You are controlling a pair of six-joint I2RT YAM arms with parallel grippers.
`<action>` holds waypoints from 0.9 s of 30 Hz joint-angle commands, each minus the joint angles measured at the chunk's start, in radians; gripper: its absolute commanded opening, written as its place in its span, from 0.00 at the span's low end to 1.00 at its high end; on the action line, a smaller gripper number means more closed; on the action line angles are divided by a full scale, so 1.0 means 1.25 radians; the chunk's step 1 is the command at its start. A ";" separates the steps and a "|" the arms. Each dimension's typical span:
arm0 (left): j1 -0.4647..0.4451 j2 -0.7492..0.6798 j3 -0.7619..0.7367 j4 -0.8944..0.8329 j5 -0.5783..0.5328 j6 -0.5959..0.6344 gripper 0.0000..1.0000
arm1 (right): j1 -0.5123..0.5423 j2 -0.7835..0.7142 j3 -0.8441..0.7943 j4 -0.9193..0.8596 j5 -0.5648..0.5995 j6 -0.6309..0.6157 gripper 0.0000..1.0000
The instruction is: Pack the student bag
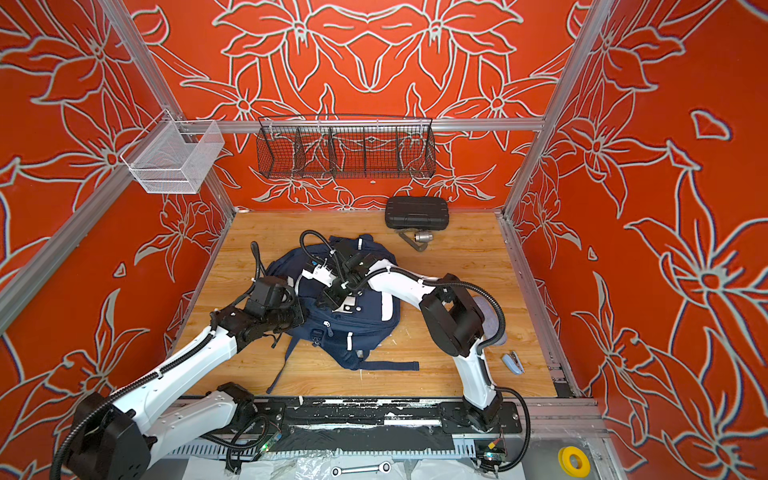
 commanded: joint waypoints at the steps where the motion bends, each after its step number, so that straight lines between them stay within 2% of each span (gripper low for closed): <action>1: -0.002 -0.015 0.026 -0.009 -0.027 0.015 0.00 | 0.007 -0.020 -0.011 -0.009 -0.034 0.007 0.00; 11: 0.018 -0.031 0.064 -0.122 -0.047 0.046 0.00 | -0.003 -0.037 -0.023 -0.008 -0.012 0.008 0.00; 16: 0.073 -0.083 0.045 -0.115 -0.004 0.037 0.00 | -0.005 -0.041 -0.033 0.002 -0.015 0.016 0.00; 19: 0.075 -0.080 0.030 -0.092 0.046 0.034 0.00 | -0.004 -0.040 -0.034 0.010 -0.015 0.026 0.00; 22: 0.074 -0.070 0.016 -0.065 0.095 0.025 0.22 | -0.005 -0.039 -0.029 0.013 -0.019 0.035 0.00; 27: 0.074 -0.077 -0.017 -0.024 0.113 0.021 0.33 | -0.004 -0.040 -0.025 0.016 -0.026 0.044 0.00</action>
